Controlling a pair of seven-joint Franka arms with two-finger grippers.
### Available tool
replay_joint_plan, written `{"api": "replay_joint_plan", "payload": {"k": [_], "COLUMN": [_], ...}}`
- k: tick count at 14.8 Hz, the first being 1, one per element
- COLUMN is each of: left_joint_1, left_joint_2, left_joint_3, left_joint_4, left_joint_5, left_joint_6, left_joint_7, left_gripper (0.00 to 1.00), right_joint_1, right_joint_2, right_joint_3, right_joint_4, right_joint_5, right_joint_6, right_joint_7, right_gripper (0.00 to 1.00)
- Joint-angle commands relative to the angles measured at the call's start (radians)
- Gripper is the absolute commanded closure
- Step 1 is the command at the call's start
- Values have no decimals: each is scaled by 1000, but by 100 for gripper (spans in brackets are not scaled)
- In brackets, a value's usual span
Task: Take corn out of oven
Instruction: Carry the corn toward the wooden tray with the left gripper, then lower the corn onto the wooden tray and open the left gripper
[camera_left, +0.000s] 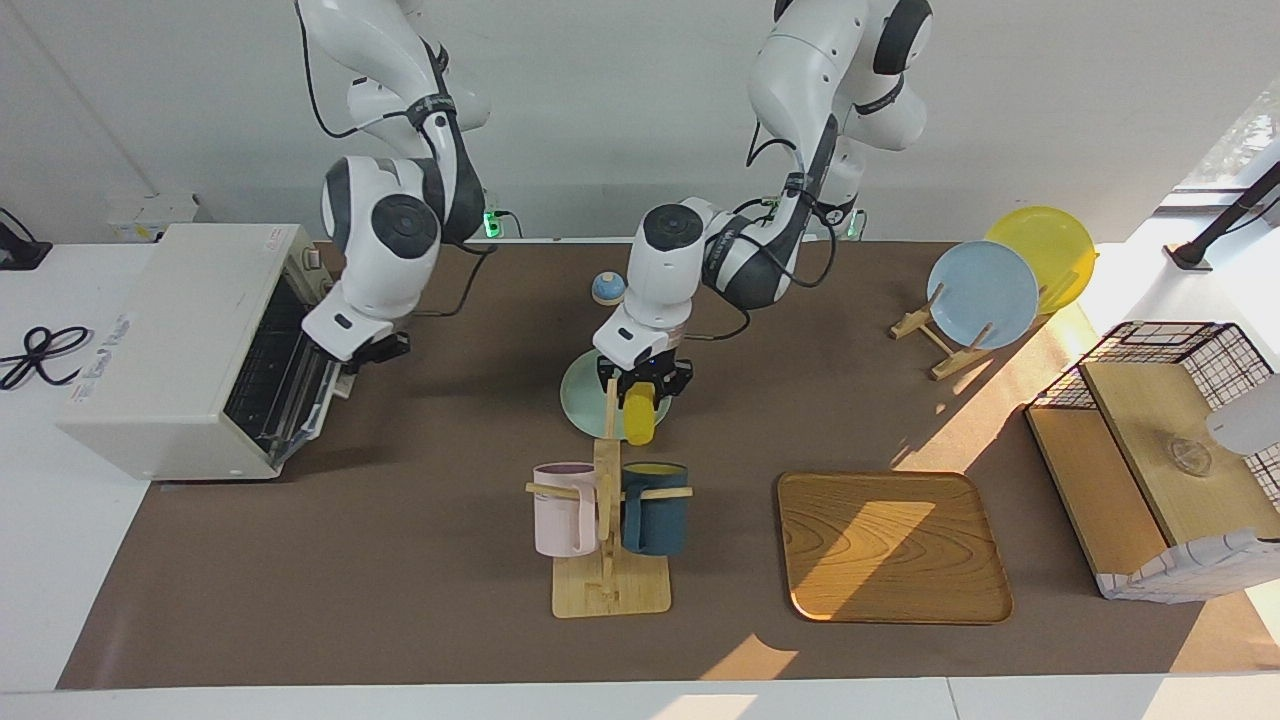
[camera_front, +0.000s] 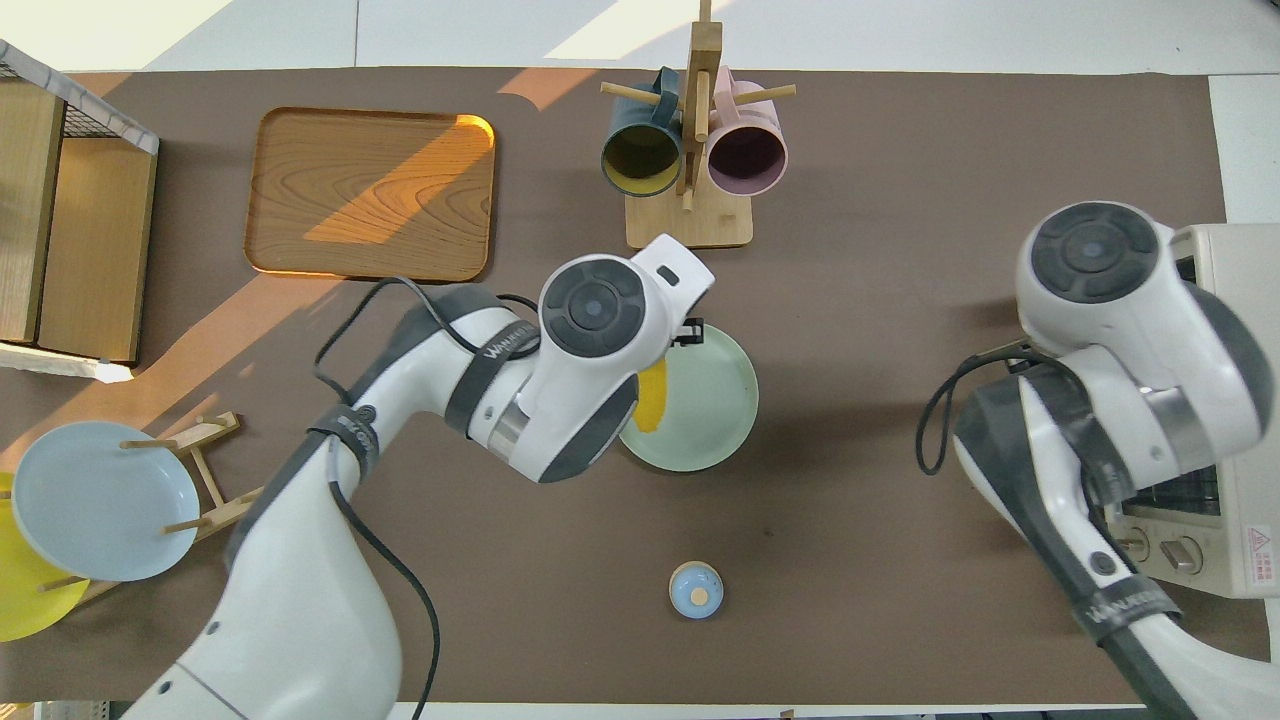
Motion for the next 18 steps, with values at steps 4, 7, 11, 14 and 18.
{"api": "replay_joint_plan", "payload": {"k": [4,7,11,14,18], "left_joint_1": [301,428,485,523,528], "left_joint_2": [-3,67,306,359,348], "left_joint_3": [-5,-11,-15,-19,-18], "left_joint_4": [155,231,503,506,430], "left_joint_5": [10,7,7,0,1], "left_joint_6": [-173,-164,-149,-39,39], "left_joint_7": [290,439,484,517,550], "left_gripper": [100,100,100,100,100], "right_joint_1": [-139,-146,-113,-100,-106], "right_joint_2": [-56,-70,-63,-61,-58], "right_joint_3": [-14,-17,-2,-2,-5], "right_joint_4": [54,210,325,333,339], "right_joint_5": [100,362,532,526,519], "right_joint_6": [-50,-189,-257,-294,-327], "right_joint_7": [-205,-220,-212,-211,-211], "right_gripper": [100,100,85,77,0]}}
